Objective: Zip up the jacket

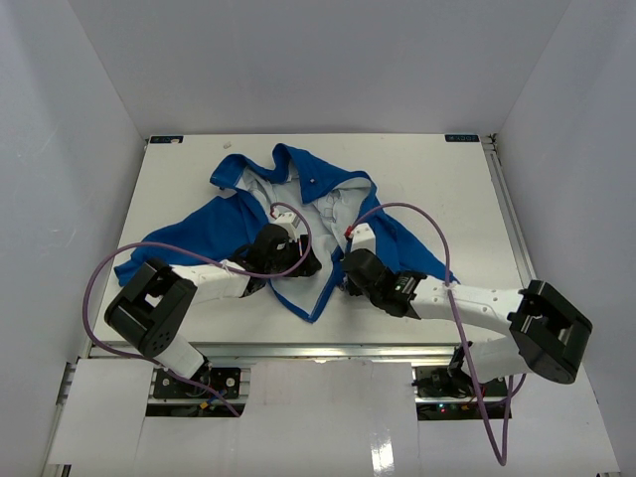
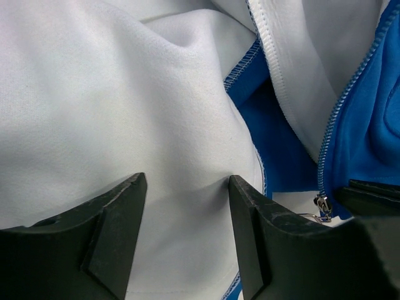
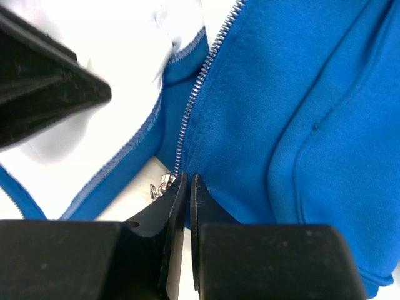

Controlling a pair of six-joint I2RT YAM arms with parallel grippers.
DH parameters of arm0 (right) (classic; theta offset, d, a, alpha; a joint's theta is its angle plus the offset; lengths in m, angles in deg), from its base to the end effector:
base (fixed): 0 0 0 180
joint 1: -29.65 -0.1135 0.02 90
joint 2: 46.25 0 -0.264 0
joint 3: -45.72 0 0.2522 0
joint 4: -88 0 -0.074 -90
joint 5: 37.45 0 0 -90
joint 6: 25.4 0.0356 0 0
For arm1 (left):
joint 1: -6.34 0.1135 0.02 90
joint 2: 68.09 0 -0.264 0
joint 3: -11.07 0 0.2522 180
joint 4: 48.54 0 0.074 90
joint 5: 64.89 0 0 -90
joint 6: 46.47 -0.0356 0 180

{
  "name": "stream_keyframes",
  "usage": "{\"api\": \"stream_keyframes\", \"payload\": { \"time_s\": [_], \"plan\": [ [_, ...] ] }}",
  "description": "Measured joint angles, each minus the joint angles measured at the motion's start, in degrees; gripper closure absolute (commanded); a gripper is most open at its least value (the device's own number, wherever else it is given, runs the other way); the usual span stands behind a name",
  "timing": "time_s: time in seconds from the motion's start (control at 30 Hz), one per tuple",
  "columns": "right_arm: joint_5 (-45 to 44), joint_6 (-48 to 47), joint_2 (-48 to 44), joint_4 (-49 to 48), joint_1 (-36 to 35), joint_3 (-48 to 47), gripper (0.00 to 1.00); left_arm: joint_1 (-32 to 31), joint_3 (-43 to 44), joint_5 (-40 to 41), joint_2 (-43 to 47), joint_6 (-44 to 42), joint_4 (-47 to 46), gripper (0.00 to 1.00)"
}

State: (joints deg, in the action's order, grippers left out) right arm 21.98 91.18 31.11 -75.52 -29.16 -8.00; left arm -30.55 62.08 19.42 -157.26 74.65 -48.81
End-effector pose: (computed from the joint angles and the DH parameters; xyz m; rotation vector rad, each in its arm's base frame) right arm 0.1570 0.2244 0.2025 -0.3346 2.1434 0.2464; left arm 0.2385 -0.1834 0.1544 0.1743 2.3310 -0.7353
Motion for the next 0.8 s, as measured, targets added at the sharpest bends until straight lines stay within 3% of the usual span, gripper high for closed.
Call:
{"api": "stream_keyframes", "payload": {
  "time_s": [0.17,0.37,0.53,0.8],
  "plan": [
    [2.7,-1.8,-3.8,-2.3,0.3,3.8,0.92,0.0,-1.8,-3.7,2.0,-0.1,-3.5,0.35],
    [7.3,-3.3,-12.9,-10.0,0.4,12.9,0.92,0.0,-4.5,-14.4,5.2,1.8,-13.3,0.36],
    [9.7,-3.7,-15.0,-14.6,0.4,16.5,0.92,0.0,-4.5,-23.9,2.0,4.5,-21.3,0.37],
    [11.7,-4.4,-17.1,-19.8,0.4,17.0,0.92,0.0,-3.0,-28.3,-3.2,6.4,-23.9,0.38]
  ]
}}
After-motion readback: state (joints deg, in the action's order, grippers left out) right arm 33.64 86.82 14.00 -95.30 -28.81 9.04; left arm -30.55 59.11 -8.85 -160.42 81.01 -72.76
